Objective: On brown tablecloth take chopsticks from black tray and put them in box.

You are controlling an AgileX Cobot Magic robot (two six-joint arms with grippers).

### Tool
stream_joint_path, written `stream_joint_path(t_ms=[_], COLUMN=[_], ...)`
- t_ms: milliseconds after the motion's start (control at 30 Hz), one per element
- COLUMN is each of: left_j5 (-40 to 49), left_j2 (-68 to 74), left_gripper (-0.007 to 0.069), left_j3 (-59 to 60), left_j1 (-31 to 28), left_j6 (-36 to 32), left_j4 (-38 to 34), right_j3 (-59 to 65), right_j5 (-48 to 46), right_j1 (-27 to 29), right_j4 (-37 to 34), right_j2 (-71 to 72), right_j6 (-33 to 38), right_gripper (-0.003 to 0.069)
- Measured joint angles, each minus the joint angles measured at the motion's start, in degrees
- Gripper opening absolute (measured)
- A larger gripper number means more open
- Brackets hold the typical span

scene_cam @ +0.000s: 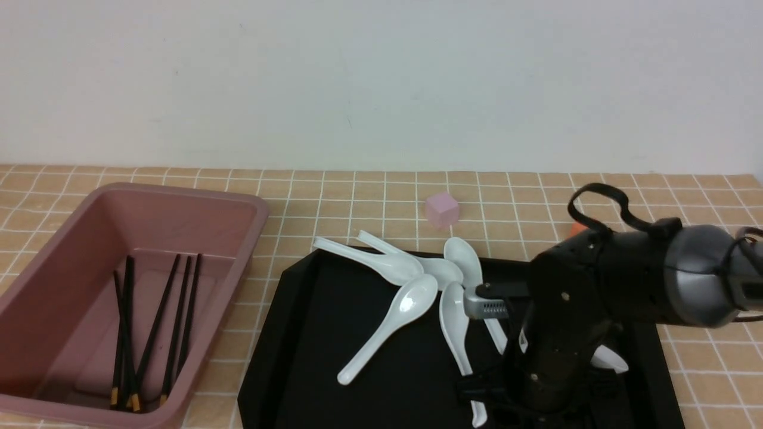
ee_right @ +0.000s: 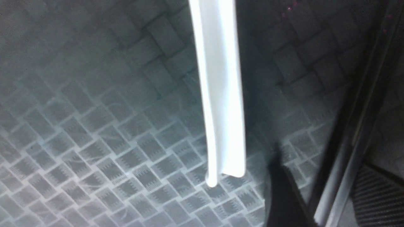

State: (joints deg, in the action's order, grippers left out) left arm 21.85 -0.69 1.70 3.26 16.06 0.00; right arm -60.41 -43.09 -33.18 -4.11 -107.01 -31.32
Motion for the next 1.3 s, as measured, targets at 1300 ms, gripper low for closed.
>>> stream_joint_path(t_ms=[1300], left_j5=[0.0], left_j2=[0.0], left_gripper=[0.0239], left_j3=[0.0], left_j1=[0.0], left_j6=[0.0], left_j4=[0.0], right_j3=[-33.5], right_j5=[24.1], right_j1=[-16.6], right_j4=[-42.1], right_j2=[-0.4], right_j6=[44.1], right_gripper=[0.0126])
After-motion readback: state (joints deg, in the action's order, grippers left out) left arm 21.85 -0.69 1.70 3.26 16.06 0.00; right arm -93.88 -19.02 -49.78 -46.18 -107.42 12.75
